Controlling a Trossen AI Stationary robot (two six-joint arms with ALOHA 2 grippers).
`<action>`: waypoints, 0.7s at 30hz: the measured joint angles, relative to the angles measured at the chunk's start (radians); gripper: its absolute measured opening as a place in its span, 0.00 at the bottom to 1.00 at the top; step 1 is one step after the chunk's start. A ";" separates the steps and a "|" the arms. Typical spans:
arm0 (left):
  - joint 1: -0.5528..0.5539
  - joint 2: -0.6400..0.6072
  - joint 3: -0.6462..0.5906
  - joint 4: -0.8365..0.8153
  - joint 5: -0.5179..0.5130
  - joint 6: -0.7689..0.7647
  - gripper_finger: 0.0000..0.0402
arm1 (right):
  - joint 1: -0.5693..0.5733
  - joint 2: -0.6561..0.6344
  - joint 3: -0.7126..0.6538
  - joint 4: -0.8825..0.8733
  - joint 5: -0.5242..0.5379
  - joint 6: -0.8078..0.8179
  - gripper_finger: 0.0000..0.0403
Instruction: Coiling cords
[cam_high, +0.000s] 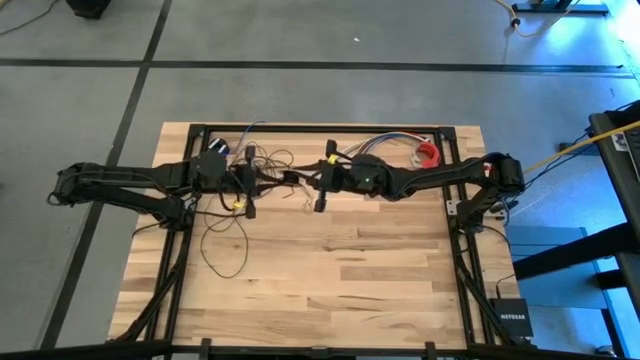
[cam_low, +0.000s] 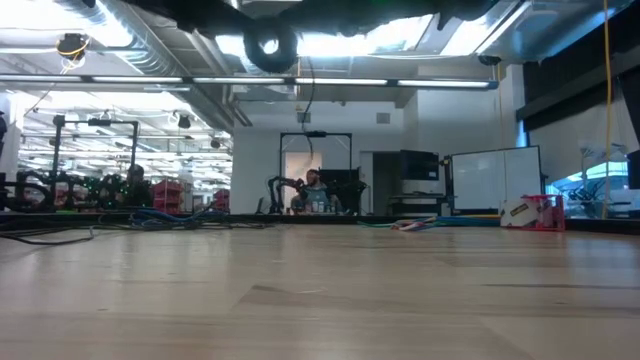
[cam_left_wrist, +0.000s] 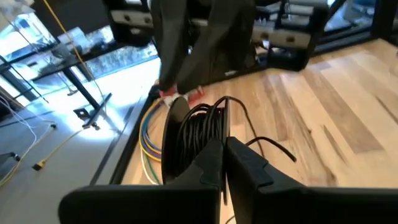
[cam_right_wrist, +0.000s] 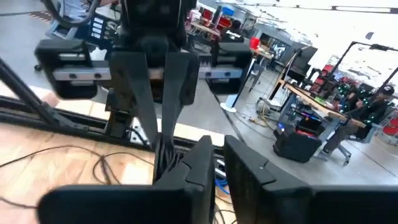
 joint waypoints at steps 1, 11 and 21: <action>0.000 -0.003 -0.001 -0.005 0.000 0.005 0.01 | 0.000 -0.003 0.000 -0.007 0.001 0.000 0.13; -0.008 -0.093 0.000 -0.023 -0.002 0.007 0.00 | 0.057 -0.216 0.067 -0.500 0.188 -0.010 0.38; -0.015 -0.114 0.000 -0.016 0.022 0.041 0.00 | 0.058 -0.277 -0.149 -0.460 0.140 0.133 0.43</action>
